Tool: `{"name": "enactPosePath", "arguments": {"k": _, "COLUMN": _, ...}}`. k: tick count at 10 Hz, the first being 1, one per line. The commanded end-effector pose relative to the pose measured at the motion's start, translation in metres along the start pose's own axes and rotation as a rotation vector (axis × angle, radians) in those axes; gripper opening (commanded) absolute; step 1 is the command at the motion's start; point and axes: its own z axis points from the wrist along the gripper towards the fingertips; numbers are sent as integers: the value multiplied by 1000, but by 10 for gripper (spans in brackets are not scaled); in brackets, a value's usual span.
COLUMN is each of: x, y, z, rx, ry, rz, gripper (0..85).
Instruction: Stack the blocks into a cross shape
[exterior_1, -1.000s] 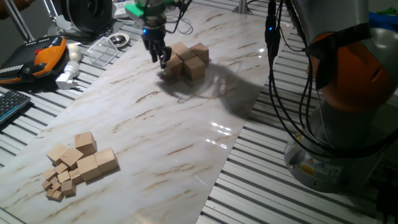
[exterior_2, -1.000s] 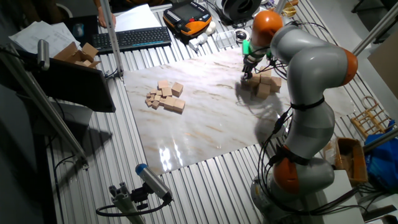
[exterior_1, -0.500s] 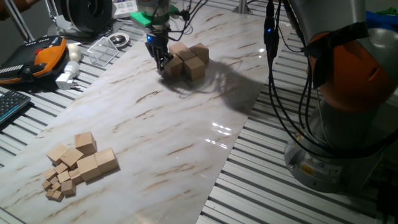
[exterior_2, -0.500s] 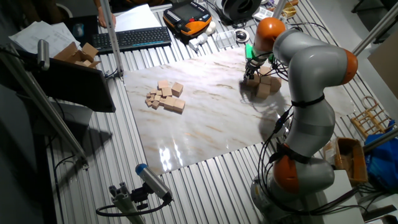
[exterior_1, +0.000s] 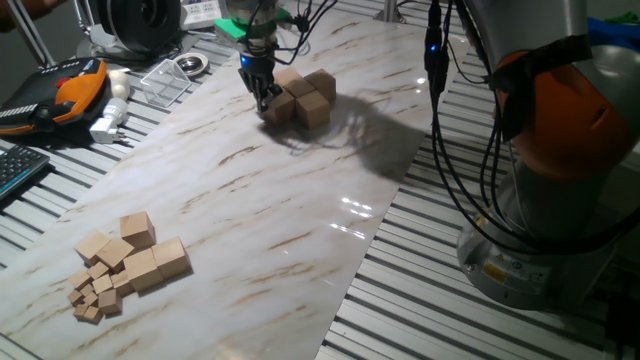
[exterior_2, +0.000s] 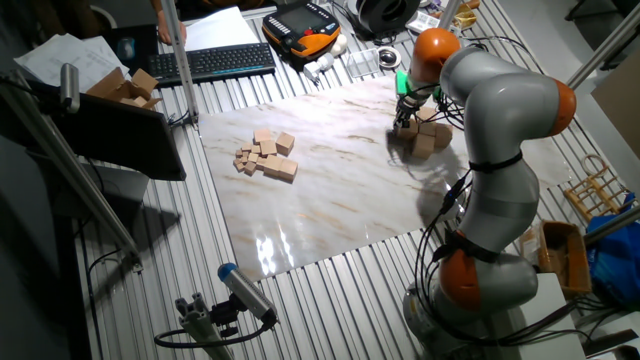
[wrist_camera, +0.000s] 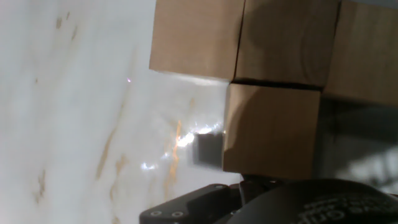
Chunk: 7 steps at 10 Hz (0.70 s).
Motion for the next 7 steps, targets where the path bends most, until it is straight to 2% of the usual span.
{"name": "enactPosePath", "arguments": {"k": 1, "x": 0, "y": 0, "z": -1, "rx": 0, "ry": 0, "rz": -1, "gripper": 0}}
{"name": "enactPosePath", "arguments": {"k": 4, "x": 0, "y": 0, "z": -2, "rx": 3, "ry": 9, "rz": 1, "gripper": 0}}
{"name": "enactPosePath", "arguments": {"k": 5, "x": 4, "y": 0, "z": -3, "rx": 12, "ry": 10, "rz": 6, "gripper": 0}}
{"name": "enactPosePath", "arguments": {"k": 7, "x": 21, "y": -3, "z": -12, "rx": 17, "ry": 4, "rz": -16, "gripper": 0}}
